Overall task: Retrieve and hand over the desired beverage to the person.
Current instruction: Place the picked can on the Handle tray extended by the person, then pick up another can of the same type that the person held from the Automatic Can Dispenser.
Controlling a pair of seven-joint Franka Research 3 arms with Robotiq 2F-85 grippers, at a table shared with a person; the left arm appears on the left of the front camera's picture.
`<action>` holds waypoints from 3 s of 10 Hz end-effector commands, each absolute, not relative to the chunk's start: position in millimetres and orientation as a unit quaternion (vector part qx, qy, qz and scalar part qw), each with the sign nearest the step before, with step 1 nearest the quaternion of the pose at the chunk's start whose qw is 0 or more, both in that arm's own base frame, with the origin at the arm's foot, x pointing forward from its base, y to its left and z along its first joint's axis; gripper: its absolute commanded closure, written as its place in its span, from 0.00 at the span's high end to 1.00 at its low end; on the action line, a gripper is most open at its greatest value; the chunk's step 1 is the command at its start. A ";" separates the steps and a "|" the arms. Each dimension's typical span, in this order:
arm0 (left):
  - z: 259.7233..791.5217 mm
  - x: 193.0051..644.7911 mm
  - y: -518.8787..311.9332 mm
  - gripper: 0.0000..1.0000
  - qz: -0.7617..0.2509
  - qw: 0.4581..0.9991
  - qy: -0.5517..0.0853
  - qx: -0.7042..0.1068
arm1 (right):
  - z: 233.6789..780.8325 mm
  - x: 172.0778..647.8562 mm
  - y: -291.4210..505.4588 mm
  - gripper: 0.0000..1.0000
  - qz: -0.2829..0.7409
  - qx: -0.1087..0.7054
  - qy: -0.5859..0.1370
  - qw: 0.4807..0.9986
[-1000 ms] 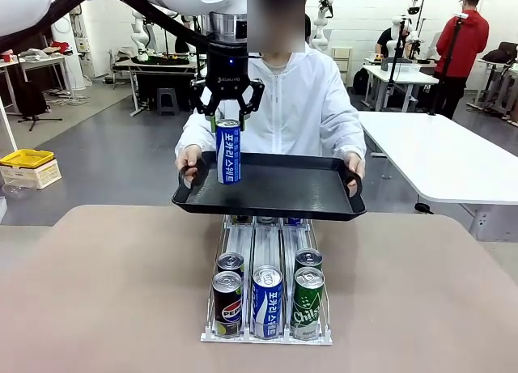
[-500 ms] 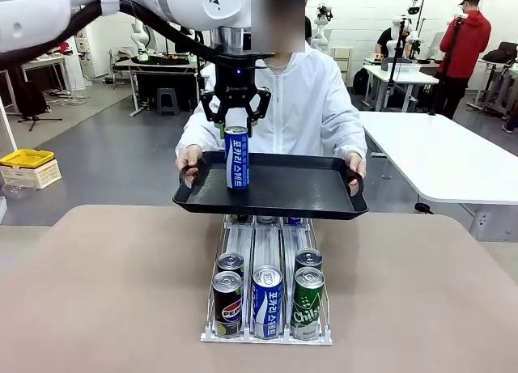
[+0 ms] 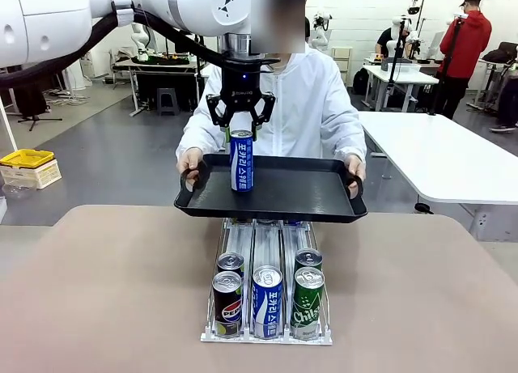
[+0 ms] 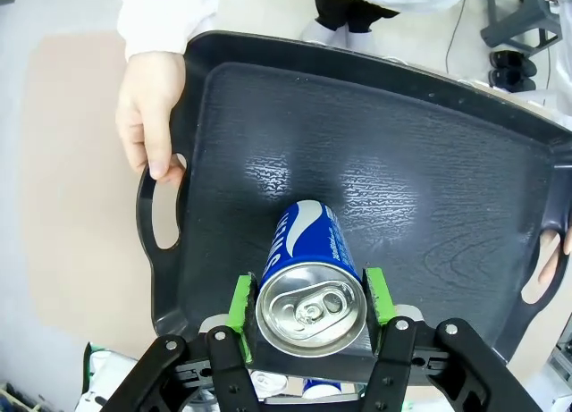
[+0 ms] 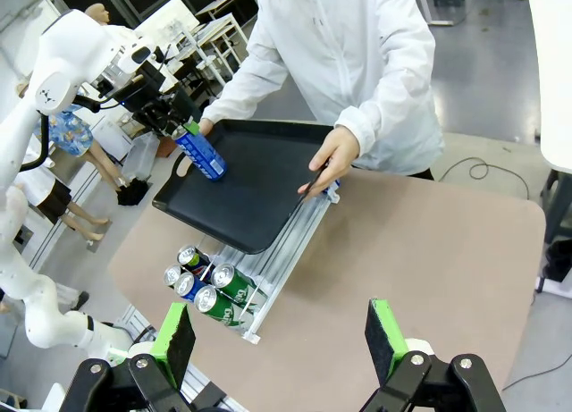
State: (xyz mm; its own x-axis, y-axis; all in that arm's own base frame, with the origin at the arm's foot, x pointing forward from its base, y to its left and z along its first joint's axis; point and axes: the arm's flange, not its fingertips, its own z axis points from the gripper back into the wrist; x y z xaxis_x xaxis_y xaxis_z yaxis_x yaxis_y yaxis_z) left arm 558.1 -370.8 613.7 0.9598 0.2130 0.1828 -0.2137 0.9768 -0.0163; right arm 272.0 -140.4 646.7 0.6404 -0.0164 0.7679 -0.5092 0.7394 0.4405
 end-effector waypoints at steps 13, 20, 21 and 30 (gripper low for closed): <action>660.7 497.3 -386.9 1.00 -0.013 0.997 -0.079 0.023 | 647.7 274.2 -140.3 1.00 0.152 0.342 -0.404 0.835; 641.7 346.6 -352.3 1.00 -0.141 0.985 -0.100 0.002 | 647.7 274.2 -140.3 1.00 0.152 0.342 -0.404 0.835; 636.0 339.6 -348.0 1.00 -0.140 0.985 -0.097 -0.001 | 647.7 274.2 -140.3 1.00 0.152 0.342 -0.404 0.835; 634.9 335.5 -340.1 1.00 -0.104 0.991 -0.086 0.002 | 647.7 274.2 -140.3 1.00 0.152 0.342 -0.404 0.835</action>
